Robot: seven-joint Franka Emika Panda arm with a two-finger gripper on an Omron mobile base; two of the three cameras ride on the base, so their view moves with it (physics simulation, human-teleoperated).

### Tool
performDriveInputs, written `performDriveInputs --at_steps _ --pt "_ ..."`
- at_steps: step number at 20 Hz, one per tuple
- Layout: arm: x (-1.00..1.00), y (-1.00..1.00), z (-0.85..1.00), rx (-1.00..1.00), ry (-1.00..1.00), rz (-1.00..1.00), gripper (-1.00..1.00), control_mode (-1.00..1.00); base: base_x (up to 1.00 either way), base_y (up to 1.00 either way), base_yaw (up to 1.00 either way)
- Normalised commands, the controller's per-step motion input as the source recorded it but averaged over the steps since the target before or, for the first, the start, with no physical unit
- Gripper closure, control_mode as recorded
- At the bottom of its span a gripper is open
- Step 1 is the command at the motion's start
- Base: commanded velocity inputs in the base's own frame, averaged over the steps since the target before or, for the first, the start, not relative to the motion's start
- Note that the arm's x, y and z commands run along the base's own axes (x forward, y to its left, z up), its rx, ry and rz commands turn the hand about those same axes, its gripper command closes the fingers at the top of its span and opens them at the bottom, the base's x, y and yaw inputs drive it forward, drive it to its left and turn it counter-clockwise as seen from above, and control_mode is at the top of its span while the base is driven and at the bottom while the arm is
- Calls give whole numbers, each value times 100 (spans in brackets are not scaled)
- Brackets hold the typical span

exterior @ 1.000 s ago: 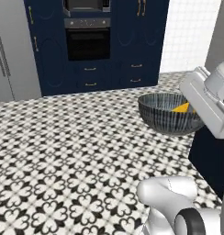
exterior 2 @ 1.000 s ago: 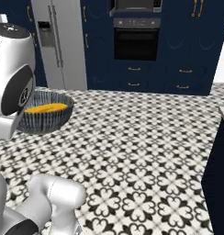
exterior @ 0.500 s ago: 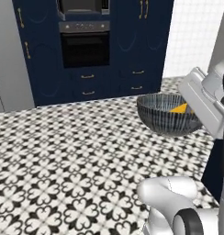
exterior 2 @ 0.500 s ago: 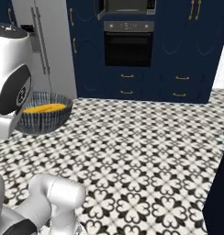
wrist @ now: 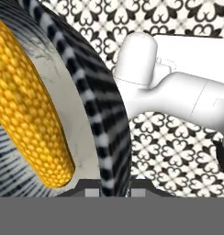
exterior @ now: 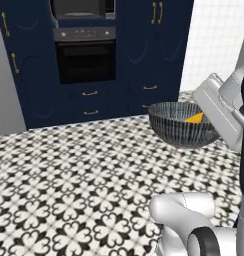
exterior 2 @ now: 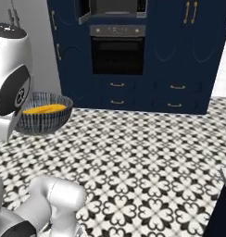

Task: Pick the corn from the sink and place it in the bowl. Then pick the bowl and place it in the microwave. Then close the microwave door and press the start button.

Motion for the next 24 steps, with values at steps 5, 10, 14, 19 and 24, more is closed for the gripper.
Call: performDriveInputs --at_steps 5,10,14,19,24 --pt "0 0 0 0 0 0 100 100 100 -45 0" --pt "0 0 0 0 0 0 100 100 100 -20 0" --pt "0 0 0 0 0 0 100 100 100 -15 0" --pt "0 0 0 0 0 0 100 100 100 -7 0" --pt "0 0 0 0 0 0 100 100 100 -10 0"
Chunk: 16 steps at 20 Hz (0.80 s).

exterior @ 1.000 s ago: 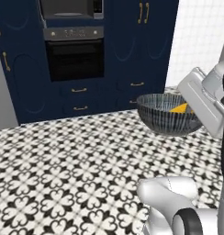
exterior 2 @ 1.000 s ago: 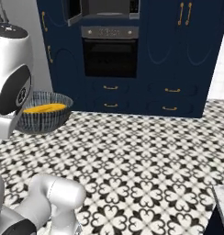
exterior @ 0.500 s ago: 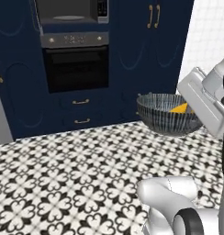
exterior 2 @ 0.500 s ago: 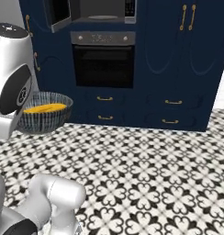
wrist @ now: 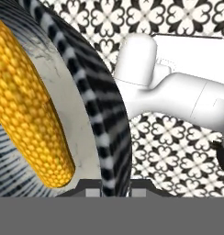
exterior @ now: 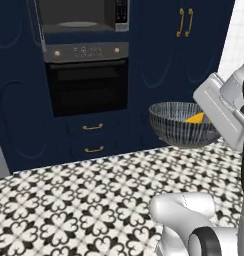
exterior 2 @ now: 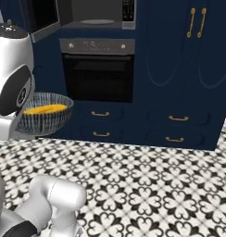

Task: Pick the corn from the sink and place it in the bowl. Then pick the bowl and place it in the microwave. Then close the microwave door and press the start button.

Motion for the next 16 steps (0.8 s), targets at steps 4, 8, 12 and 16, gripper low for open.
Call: performDriveInputs --at_steps 4,8,12,16 --pt "0 0 0 0 0 0 100 100 100 0 0" --pt "0 0 0 0 0 0 100 100 100 2 1" --pt "0 0 0 0 0 0 100 100 100 15 3" --pt "0 0 0 0 0 0 100 100 100 20 1"
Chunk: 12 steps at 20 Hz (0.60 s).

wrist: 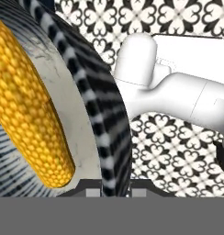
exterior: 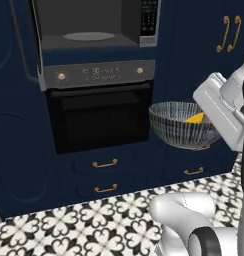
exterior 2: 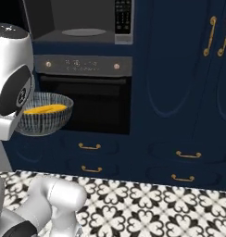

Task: Pick the corn from the sink and place it in the bowl. Then pick the bowl and place it in the microwave. Then close the microwave door and press the start button.

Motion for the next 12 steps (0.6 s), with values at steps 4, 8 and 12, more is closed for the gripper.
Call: performDriveInputs --at_steps 4,8,12 --pt "0 0 0 0 0 0 100 100 59 45 3" --pt "0 0 0 0 0 0 100 100 51 54 3" --pt "0 0 0 0 0 0 100 100 66 22 6"
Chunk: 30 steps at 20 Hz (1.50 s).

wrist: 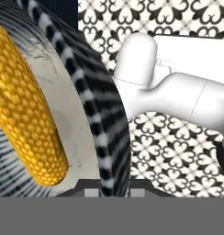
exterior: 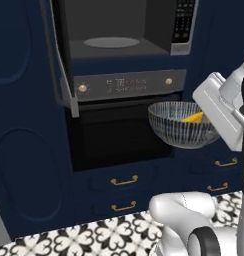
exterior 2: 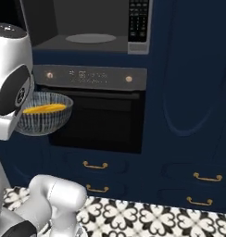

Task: Pick the corn from the sink and place it in the bowl. Then pick the bowl and place it in the microwave. Then close the microwave door and press the start button.

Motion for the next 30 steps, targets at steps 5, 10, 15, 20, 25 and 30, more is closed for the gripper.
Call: performDriveInputs --at_steps 5,10,15,20,25,30 --pt "0 0 0 0 0 0 100 100 73 0 14" --pt "0 0 0 0 0 0 100 100 48 0 16" --pt "0 0 0 0 0 0 100 100 3 0 13" --pt "35 0 51 0 -22 3 100 -100 -1 0 4" --pt "97 -11 100 0 -41 0 100 -100 0 0 0" --pt "100 -10 46 2 -20 0 100 -100 0 0 0"
